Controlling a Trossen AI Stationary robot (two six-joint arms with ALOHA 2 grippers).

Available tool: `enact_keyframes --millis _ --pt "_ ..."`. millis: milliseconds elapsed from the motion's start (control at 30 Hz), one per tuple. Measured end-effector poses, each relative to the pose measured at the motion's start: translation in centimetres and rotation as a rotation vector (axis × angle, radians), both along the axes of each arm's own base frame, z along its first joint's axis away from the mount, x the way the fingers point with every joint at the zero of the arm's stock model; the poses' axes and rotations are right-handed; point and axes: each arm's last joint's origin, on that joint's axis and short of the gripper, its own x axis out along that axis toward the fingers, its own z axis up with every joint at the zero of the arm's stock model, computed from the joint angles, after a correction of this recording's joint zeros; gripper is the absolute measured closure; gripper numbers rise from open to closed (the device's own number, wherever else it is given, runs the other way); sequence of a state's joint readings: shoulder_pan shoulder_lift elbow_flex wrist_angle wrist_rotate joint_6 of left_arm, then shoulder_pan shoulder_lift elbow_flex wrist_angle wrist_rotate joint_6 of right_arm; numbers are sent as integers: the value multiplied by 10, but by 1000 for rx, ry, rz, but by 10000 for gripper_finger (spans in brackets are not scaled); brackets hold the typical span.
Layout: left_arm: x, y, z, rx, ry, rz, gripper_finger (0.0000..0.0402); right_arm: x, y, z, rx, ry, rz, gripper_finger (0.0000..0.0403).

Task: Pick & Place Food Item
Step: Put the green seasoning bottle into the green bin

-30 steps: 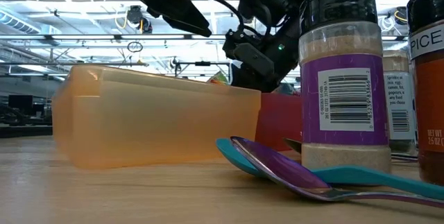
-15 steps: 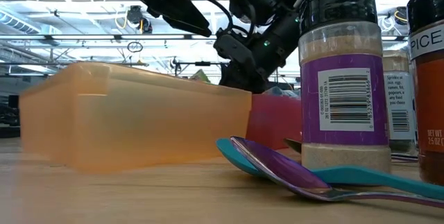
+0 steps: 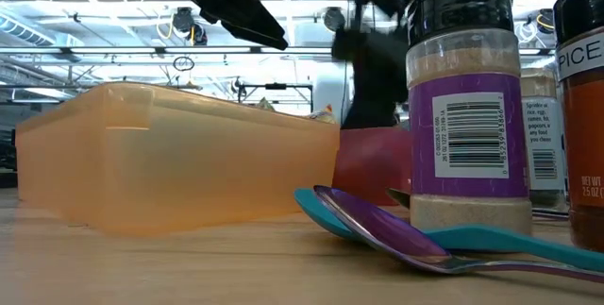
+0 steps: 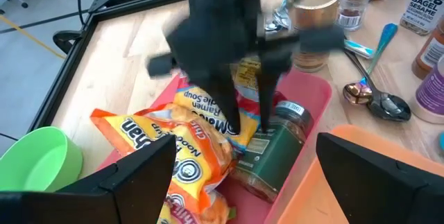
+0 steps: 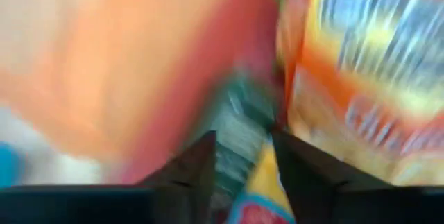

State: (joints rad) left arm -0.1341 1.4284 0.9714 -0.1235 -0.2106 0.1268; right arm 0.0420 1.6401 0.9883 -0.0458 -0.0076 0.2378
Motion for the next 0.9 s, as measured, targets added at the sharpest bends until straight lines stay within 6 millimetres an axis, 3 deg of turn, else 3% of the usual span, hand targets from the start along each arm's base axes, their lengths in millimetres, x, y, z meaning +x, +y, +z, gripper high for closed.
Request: enact_keyframes --millis 200,300,400,500,667,767,900 --pt "0 0 0 0 2 0 48 -16 10 54 -30 -98 64 150" --pt "0 0 0 0 1 0 48 -14 19 85 -107 -63 37 128" --pt "0 0 0 0 0 0 48 -5 30 96 -169 62 41 129" --pt "0 0 0 0 0 1 48 10 36 81 -122 227 27 142" --pt "0 0 0 0 0 1 48 22 37 32 -46 481 29 165" --pt "0 0 0 0 -1 1 48 29 38 11 12 547 36 175" --pt "0 0 0 0 -1 1 48 34 36 -1 94 582 22 183"
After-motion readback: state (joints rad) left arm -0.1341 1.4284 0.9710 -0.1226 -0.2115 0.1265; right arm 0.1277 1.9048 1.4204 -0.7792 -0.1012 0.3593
